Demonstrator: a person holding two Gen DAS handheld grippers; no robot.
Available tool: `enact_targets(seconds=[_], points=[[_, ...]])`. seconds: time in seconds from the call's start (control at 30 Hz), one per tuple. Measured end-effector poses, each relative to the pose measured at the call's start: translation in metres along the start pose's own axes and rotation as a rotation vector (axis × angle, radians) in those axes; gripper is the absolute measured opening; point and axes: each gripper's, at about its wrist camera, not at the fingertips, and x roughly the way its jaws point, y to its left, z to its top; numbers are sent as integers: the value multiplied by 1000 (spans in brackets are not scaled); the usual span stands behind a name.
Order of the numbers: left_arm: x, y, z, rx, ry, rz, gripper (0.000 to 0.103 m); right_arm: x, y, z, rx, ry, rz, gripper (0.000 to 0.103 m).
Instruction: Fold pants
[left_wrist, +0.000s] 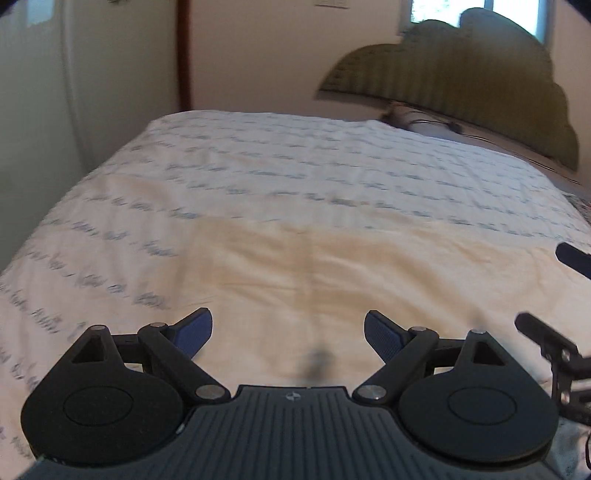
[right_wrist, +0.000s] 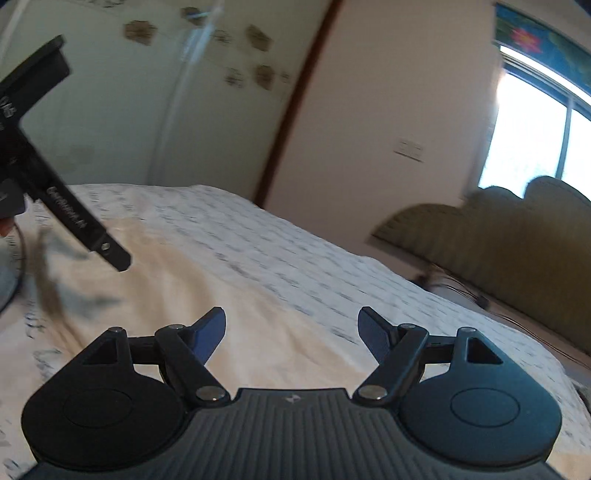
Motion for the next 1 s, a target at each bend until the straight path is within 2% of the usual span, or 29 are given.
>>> enact_targets(seconds=[0.07,0.13,0.17,0.27,0.37,0.5,0.57,0.63,0.67,0.7,0.73,0.77,0.87,0.93,0.97,1.0], points=[[-4,36,-3,-58,12,54,92,13,39,14,-44,-20,109,79],[-4,73,-6,-147,45,68,92,26,78,26,-89,-21,210,79],[-3,86,-7,-187,60,54,92,31,99,30,-115,-18,252,78],[-1,122,-10,-330,103,-66,92,46,143,43,-190,-18,321,78],[8,133,-11,-416,149,-189,92,61,173,50,-245,8,328,78],[21,131,-14,-453,179,-331,92,76,207,46,-395,48,212,78],[31,133,-15,-502,206,-414,92,80,219,41,-477,53,147,78],[46,136,-16,-566,242,-489,96,82,230,38,-520,49,122,77],[52,138,-17,-598,253,-514,97,84,236,37,-535,41,111,75],[59,141,-17,-632,261,-542,97,85,238,37,-545,37,110,66],[65,143,-18,-668,270,-569,97,88,239,39,-539,37,118,52],[70,145,-19,-704,279,-594,97,91,238,42,-523,42,128,46],[85,150,-18,-779,270,-662,96,96,232,48,-485,45,130,33],[90,150,-19,-814,256,-684,90,97,227,53,-444,37,139,25],[93,150,-18,-824,255,-685,83,93,221,54,-407,41,154,22],[96,150,-18,-832,256,-680,67,94,216,56,-372,50,172,21]])
